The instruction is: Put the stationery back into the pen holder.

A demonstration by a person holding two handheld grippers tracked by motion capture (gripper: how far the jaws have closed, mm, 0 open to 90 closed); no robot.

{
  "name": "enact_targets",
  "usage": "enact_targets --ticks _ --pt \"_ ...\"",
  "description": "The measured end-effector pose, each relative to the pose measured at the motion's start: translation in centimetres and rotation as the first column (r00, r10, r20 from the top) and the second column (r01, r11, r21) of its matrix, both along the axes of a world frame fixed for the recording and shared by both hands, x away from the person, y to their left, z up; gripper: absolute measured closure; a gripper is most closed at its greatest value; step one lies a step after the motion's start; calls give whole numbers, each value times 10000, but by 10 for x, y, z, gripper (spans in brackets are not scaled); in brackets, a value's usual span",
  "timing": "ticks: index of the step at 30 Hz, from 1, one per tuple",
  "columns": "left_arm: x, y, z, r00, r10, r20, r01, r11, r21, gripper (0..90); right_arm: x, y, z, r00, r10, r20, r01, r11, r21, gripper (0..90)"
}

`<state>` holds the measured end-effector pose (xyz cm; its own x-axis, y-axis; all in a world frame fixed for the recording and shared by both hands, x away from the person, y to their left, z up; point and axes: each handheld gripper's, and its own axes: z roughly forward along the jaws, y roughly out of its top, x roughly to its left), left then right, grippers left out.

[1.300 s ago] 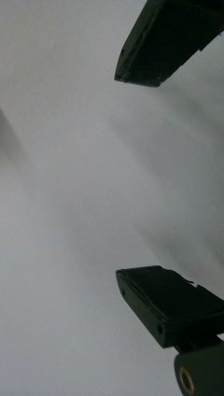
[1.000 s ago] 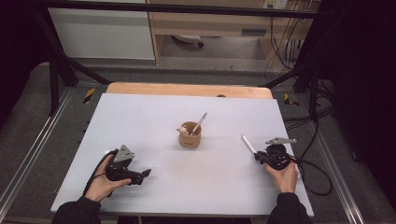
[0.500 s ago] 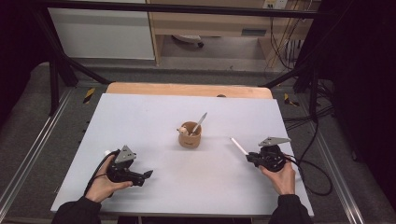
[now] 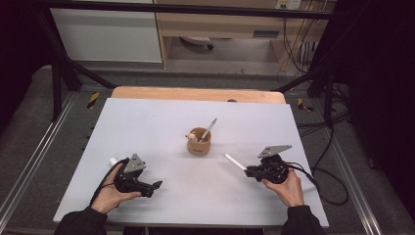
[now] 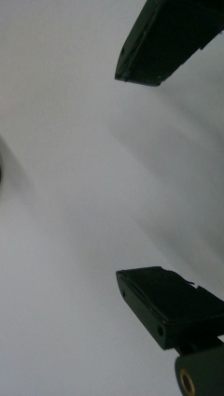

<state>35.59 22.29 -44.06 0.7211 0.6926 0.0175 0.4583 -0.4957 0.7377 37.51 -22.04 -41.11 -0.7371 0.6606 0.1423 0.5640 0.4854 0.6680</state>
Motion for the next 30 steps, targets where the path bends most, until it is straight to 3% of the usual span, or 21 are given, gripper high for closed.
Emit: enact_targets --ticks 4,16,23,30 --pt "-1 -4 0 9999 -149 57 148 9998 132 50 -2 11 2 9984 544 -170 -542 9985 109 787" --pt "-4 -19 2 9982 -561 195 552 9976 424 53 -5 41 1 9886 1395 -566 -1392 9902 86 788" --pt "-4 -32 5 9936 -1038 445 996 9911 885 57 -5 51 3 9832 1679 -711 -1676 9858 98 788" --pt "-2 -44 12 9842 -1510 930 1377 9811 1357 57 -3 60 7 9800 1871 -676 -1875 9823 6 787"
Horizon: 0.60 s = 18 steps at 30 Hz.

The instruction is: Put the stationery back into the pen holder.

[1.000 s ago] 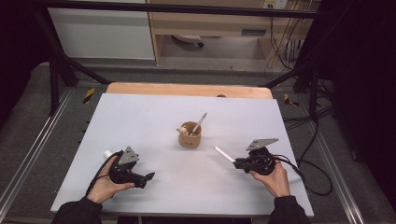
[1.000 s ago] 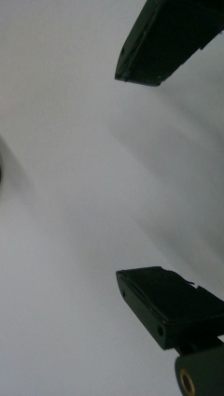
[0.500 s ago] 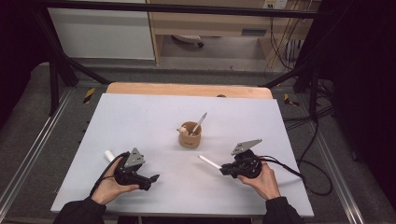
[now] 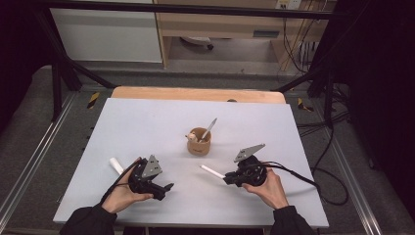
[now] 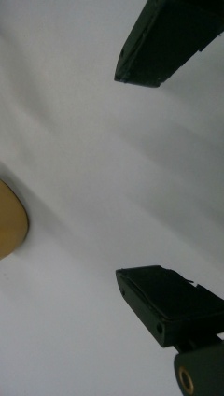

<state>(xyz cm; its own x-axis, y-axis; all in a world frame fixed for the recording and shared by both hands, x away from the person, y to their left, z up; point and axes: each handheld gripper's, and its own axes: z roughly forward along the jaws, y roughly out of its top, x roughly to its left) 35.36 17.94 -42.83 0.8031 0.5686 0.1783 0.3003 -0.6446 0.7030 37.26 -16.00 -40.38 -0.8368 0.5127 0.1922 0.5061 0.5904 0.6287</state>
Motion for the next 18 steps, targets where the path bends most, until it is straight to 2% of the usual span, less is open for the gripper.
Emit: enact_targets --ticks 4,8,11,18 --pt "0 -7 3 9994 -290 194 288 9995 113 65 1 5 3 9999 121 26 -121 9999 -25 788" --pt "1 -16 6 9967 -686 435 664 9966 489 66 1 11 5 9996 272 -20 -273 9994 -205 787" --pt "1 -22 8 9937 -935 615 897 9941 615 66 2 14 5 9993 374 -36 -375 9990 -261 787" --pt "0 -35 13 9791 -1691 1133 1561 9810 1150 75 2 21 8 9982 594 -57 -595 9973 -434 787"
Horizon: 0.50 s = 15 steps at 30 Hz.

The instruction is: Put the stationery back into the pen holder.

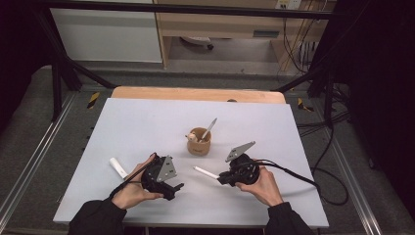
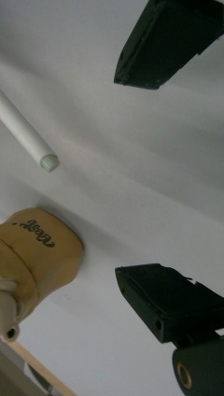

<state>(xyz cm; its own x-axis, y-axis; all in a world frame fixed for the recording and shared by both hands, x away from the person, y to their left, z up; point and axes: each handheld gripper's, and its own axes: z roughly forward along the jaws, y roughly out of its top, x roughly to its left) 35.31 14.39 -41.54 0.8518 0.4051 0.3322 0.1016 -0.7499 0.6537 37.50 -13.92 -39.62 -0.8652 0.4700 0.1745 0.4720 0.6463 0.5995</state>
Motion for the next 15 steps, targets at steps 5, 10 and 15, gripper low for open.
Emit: enact_targets --ticks 5,10,15 --pt "1 -10 3 9978 -481 458 461 9980 441 82 1 4 3 10000 87 20 -86 9999 -113 787" --pt "1 -18 4 9919 -959 828 906 9938 651 93 1 7 5 9998 184 -16 -184 9997 -139 787" --pt "0 -26 4 9812 -1494 1220 1364 9847 1088 112 1 12 7 9997 247 -33 -247 9996 -146 788"
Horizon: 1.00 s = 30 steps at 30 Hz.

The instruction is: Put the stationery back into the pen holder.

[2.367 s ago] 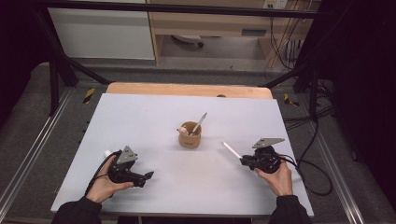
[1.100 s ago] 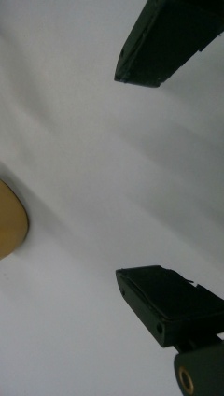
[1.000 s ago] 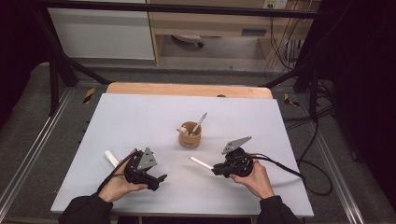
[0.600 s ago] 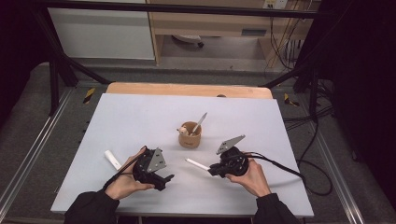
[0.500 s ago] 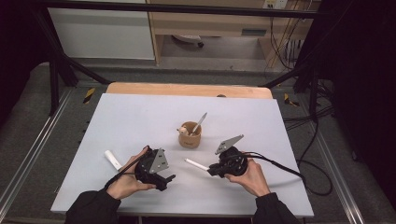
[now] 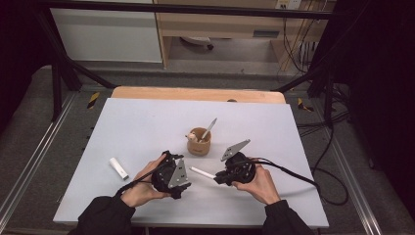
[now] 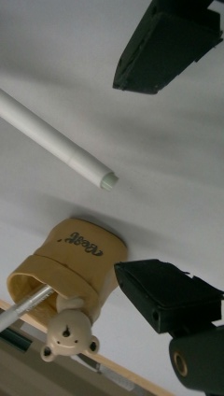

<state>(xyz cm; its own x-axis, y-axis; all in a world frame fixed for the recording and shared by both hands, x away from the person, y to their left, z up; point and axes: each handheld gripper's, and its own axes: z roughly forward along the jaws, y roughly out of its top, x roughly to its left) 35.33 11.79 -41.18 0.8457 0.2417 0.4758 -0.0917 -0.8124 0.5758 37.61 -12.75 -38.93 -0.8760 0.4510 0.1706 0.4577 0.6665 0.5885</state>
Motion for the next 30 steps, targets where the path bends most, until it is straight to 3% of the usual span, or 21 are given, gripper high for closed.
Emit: enact_targets --ticks 3,7,18,30 --pt "-1 -6 0 9986 -357 395 349 9992 208 137 0 3 1 10000 36 -19 -36 10000 -6 788" --pt "-3 -14 0 9916 -928 901 873 9942 624 179 1 8 4 10000 81 -44 -81 10000 -44 787" --pt "-6 -33 -5 9573 -2129 1957 1792 9679 1762 359 3 17 9 9998 50 -215 -54 9998 -174 788" --pt "-9 -46 -9 9262 -2775 2552 2241 9496 2194 524 7 21 9 9983 -315 -490 303 9992 -254 788"
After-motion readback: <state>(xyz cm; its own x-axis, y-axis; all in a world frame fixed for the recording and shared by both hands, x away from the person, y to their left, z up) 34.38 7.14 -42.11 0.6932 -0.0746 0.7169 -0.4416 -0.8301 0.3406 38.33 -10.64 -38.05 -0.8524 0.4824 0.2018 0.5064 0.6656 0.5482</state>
